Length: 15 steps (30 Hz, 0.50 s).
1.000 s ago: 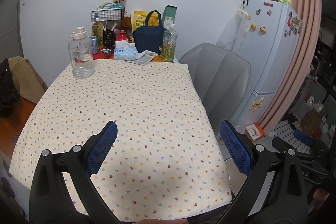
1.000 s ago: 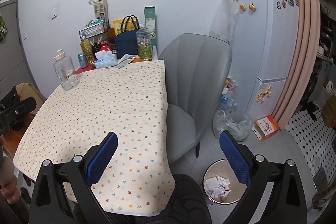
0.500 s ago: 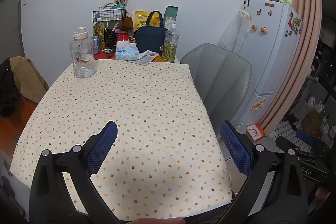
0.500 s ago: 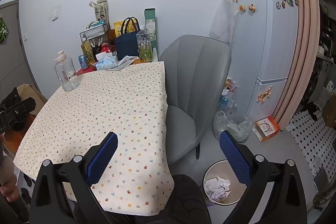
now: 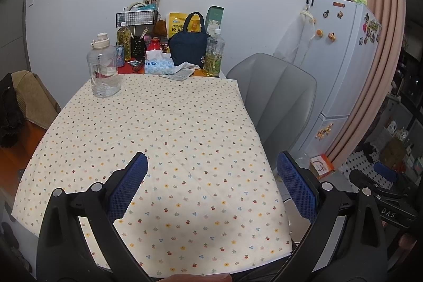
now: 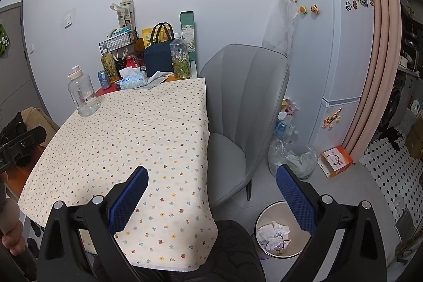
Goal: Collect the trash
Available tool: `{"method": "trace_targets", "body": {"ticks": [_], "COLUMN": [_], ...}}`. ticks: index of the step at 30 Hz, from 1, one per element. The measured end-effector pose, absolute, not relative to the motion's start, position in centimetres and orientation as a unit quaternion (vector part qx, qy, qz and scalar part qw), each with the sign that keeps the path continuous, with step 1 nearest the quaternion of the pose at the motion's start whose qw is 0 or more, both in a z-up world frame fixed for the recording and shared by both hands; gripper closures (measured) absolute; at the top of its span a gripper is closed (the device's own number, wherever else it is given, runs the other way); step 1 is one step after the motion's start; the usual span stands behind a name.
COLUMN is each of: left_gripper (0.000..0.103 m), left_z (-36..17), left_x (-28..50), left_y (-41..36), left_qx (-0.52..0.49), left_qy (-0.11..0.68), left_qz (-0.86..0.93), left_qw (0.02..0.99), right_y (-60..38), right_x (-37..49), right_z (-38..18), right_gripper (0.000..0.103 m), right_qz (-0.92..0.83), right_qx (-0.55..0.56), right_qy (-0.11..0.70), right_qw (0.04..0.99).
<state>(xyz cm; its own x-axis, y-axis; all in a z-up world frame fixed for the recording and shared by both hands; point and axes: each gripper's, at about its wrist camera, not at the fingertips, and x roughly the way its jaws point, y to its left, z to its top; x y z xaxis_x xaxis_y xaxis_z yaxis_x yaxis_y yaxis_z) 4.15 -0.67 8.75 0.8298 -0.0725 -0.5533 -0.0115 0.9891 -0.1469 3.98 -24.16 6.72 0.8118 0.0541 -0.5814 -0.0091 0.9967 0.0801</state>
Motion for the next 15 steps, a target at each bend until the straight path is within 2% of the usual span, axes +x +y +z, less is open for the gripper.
{"method": "trace_targets", "body": {"ticks": [15], "left_gripper": [0.006], "left_z": [8.72], "left_x": [4.20], "left_y": [-0.90], "left_qx": [-0.072], "left_qy": [0.292], "left_qz": [-0.017], "left_qw": [0.954], "right_y": [-24.61], "right_x": [4.05], "right_z": [6.66], "right_gripper": [0.008], "right_qz": [0.015], "right_qx": [0.039], "right_qy": [0.306], "right_qw": [0.951]}}
